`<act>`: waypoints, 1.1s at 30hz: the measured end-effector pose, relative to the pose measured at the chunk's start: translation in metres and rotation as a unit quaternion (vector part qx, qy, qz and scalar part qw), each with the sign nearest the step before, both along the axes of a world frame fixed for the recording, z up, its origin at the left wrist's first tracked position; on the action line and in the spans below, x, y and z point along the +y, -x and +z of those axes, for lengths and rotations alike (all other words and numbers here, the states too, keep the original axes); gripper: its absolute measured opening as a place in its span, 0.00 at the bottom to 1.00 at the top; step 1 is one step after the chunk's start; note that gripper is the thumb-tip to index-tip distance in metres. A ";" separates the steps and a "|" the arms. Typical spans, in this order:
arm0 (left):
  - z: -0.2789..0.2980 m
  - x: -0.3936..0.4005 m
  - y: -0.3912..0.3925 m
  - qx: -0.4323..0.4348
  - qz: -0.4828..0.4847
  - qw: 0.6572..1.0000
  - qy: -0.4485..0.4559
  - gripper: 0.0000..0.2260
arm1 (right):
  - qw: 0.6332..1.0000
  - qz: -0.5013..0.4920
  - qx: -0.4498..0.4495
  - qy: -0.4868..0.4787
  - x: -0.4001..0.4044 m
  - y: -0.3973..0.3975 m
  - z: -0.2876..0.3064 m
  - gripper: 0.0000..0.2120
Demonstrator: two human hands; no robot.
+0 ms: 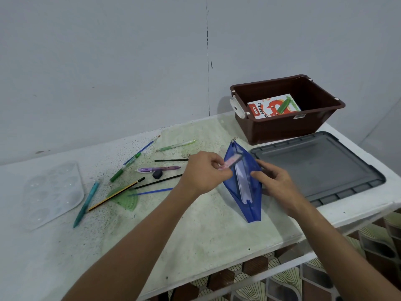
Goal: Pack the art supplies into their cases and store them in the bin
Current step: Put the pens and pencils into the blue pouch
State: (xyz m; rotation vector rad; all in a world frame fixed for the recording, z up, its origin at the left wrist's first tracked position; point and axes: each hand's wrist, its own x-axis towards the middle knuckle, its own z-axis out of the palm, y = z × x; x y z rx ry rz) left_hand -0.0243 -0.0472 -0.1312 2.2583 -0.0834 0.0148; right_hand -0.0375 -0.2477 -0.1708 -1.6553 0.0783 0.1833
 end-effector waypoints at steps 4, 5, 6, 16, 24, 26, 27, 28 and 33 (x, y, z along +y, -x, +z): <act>-0.006 -0.017 -0.001 0.004 -0.038 0.997 -0.065 0.08 | 1.000 -0.002 -0.004 -0.001 0.002 0.001 0.001 0.17; -0.008 -0.020 -0.002 -0.003 -0.032 0.997 -0.067 0.08 | 1.000 -0.003 -0.006 0.002 0.002 0.002 0.001 0.18; -0.010 -0.023 -0.002 -0.012 -0.027 0.997 -0.066 0.08 | 1.000 -0.004 -0.009 0.003 0.001 0.002 0.000 0.17; -0.029 -0.002 -0.027 -0.020 0.080 0.996 0.045 0.09 | 0.999 -0.039 0.011 0.012 -0.010 0.008 0.001 0.14; -0.051 -0.010 -0.045 0.087 -0.103 0.980 -0.145 0.25 | 0.999 -0.038 0.015 0.017 -0.017 0.010 0.002 0.14; -0.053 -0.016 -0.047 0.095 -0.103 0.980 -0.138 0.23 | 0.999 -0.034 0.016 0.022 -0.019 0.010 0.000 0.15; -0.054 -0.017 -0.048 0.100 -0.104 0.980 -0.134 0.20 | 0.999 -0.030 0.017 0.024 -0.018 0.010 0.001 0.15; -0.054 -0.017 -0.048 0.101 -0.102 0.981 -0.131 0.18 | 0.999 -0.025 0.018 0.026 -0.018 0.010 0.000 0.15; -0.042 -0.009 -0.046 0.021 -0.015 0.998 -0.064 0.16 | 0.999 -0.009 0.035 0.003 -0.011 0.006 -0.001 0.17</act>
